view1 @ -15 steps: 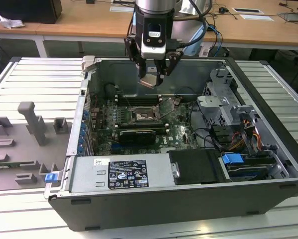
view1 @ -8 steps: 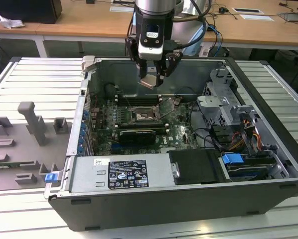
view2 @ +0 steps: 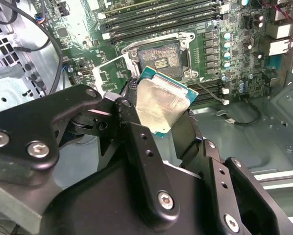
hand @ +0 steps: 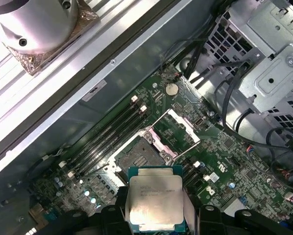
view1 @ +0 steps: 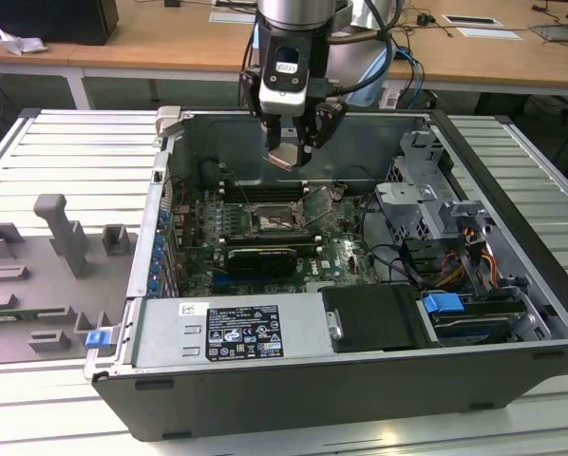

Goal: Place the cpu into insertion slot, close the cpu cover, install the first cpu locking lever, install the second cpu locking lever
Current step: 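Place the cpu into insertion slot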

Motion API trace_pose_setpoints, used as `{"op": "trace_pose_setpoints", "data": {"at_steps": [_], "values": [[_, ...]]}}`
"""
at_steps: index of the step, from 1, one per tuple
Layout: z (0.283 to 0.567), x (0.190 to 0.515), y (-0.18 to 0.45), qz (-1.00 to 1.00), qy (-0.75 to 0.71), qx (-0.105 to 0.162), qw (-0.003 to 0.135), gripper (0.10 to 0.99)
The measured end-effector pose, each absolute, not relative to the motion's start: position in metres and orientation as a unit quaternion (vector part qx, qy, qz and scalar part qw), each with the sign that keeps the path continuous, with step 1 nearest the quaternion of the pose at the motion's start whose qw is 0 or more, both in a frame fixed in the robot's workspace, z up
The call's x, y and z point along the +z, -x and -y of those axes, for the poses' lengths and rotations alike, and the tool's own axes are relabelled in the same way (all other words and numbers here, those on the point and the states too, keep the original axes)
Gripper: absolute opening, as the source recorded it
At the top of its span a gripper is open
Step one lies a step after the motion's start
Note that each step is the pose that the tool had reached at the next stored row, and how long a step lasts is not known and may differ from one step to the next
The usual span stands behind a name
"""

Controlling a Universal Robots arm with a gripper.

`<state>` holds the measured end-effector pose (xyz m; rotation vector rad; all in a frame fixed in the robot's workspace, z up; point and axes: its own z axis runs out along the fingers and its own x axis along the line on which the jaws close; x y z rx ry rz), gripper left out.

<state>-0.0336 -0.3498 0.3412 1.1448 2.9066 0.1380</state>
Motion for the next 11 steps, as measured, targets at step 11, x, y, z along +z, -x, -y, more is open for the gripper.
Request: {"op": "trace_pose_setpoints", "data": {"at_steps": [11], "values": [[0.3498,0.3381,0.0336,-0.923,-0.383,0.044,0.008,0.525]]}}
